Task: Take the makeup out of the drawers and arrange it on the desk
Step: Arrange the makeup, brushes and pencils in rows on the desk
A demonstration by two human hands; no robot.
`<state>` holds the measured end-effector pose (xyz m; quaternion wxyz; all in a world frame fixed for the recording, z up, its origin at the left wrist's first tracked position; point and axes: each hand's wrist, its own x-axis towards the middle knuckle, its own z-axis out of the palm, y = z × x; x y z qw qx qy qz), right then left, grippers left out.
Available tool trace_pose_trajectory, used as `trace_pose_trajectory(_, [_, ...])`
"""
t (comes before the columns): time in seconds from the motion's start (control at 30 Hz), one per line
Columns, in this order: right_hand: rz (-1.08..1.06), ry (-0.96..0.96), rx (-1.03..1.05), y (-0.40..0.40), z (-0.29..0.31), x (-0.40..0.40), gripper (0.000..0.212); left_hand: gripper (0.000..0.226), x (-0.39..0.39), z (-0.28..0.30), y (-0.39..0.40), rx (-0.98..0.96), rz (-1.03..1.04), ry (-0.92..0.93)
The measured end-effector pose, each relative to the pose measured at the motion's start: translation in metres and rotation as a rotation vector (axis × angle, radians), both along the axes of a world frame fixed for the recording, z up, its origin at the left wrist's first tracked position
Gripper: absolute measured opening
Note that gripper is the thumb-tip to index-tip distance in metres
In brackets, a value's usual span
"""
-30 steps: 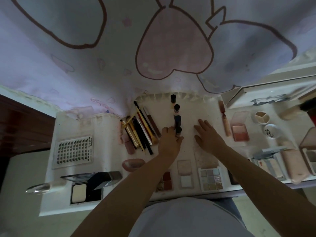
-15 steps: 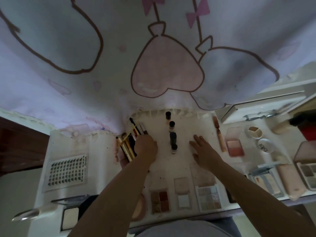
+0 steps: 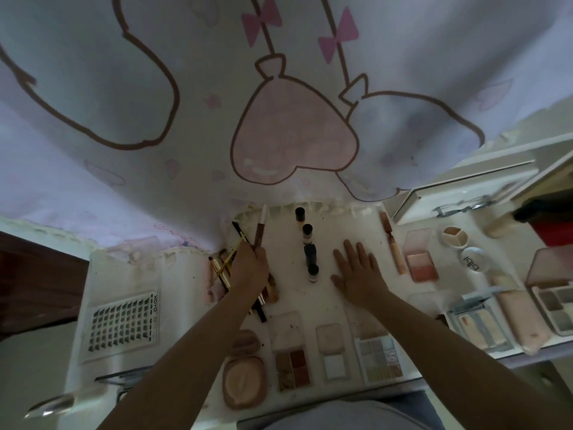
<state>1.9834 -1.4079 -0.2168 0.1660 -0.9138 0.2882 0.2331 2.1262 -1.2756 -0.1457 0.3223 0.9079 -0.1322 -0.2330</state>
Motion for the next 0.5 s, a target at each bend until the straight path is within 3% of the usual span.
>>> trace_pose_trajectory(0.07, [0.014,-0.004,-0.012,0.001,-0.001,-0.001,0.079,0.024,-0.003,0.009,0.006,-0.083,0.000,0.009])
trace_pose_trajectory(0.13, [0.024,-0.018,-0.019,0.003,-0.002,-0.003,0.116,0.033,-0.006,0.020,0.010,-0.112,-0.076,0.002])
trace_pose_trajectory(0.17, [0.021,-0.017,-0.023,0.003,-0.001,-0.003,0.118,0.035,-0.008,0.026,0.012,-0.109,-0.132,0.002])
trace_pose_trajectory(0.33, [-0.070,-0.042,0.045,0.004,0.017,0.003,0.065,0.017,-0.017,0.050,0.016,-0.197,-0.335,-0.029])
trace_pose_trajectory(0.43, [-0.252,-0.501,0.114,0.009,0.060,0.008,0.054,0.010,-0.019,0.061,0.019,-0.208,-0.480,-0.116])
trace_pose_trajectory(0.5, [-0.354,-0.809,0.285,0.012,0.106,0.009,0.046,0.009,-0.021,0.067,0.018,-0.165,-0.627,-0.167])
